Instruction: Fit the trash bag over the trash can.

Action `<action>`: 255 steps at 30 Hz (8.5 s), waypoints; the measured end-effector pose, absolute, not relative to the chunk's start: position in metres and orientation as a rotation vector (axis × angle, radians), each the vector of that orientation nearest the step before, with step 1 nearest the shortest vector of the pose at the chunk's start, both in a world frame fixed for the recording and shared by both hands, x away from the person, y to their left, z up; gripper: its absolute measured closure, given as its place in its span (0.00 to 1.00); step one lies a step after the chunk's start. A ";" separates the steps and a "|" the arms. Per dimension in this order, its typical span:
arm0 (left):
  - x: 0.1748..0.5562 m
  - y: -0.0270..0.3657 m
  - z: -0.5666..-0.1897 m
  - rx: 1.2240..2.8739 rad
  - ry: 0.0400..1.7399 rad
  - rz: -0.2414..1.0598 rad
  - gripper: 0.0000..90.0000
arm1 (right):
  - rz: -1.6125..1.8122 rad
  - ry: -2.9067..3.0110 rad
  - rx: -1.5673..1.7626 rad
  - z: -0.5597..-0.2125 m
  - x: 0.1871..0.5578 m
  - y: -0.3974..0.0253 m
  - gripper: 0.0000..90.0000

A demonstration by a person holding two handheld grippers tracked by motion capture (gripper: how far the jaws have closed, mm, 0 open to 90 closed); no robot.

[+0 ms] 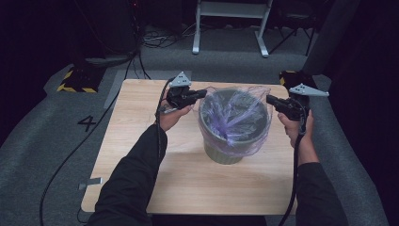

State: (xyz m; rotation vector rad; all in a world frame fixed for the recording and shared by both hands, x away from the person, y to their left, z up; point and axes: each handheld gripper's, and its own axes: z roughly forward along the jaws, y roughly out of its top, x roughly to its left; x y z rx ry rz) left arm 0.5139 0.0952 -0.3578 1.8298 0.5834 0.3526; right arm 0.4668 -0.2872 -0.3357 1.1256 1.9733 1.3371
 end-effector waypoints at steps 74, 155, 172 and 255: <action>0.414 0.095 -0.423 2.015 0.414 0.348 0.28 | 1.049 2.151 0.773 -0.373 0.399 -0.302 0.56; 0.351 0.156 -0.495 2.234 0.598 0.291 0.18 | 1.364 1.979 1.057 -0.405 0.379 -0.345 0.25; 0.351 0.166 -0.504 2.278 0.632 0.261 0.17 | 1.386 1.992 0.877 -0.335 0.392 -0.307 0.23; 0.352 0.168 -0.504 2.285 0.595 0.239 0.17 | 0.642 2.638 0.775 -0.335 0.473 -0.183 0.28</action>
